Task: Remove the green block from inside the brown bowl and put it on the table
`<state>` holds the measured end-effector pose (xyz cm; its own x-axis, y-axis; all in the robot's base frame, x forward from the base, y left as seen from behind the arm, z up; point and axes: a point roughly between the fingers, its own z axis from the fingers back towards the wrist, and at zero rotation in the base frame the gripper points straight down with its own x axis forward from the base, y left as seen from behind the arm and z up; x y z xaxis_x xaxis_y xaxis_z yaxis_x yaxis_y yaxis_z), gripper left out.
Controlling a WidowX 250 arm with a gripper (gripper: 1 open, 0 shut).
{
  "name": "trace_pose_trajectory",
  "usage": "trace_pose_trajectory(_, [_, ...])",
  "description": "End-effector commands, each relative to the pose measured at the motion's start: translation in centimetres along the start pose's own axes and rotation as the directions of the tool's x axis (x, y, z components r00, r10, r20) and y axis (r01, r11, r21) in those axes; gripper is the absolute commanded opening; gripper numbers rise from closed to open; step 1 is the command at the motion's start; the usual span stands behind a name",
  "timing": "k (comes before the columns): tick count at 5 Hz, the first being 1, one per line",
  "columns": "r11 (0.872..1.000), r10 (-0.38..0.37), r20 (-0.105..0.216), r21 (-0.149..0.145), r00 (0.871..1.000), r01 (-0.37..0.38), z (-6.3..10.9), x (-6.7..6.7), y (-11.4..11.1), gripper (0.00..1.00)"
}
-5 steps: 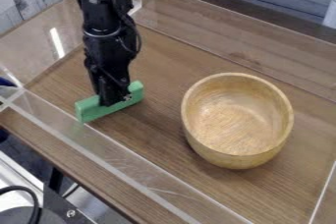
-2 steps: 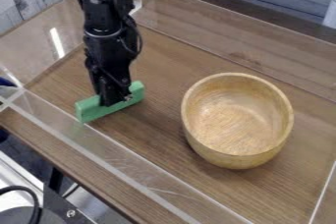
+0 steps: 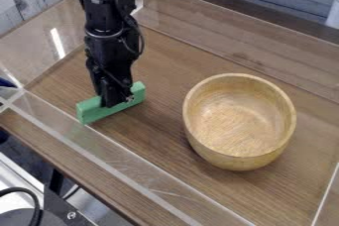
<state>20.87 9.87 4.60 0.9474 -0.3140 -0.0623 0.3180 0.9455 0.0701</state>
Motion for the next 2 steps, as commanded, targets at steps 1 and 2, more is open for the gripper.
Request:
trace_pose_trajectory(1, [1.0, 0.016, 0.007, 0.0, 1.0, -0.016, 0.29, 0.33, -0.01, 0.0])
trace_pose_trajectory(2, [1.0, 0.023, 0.009, -0.002, 1.0, -0.023, 0.36, 0.48, 0.02, 0.0])
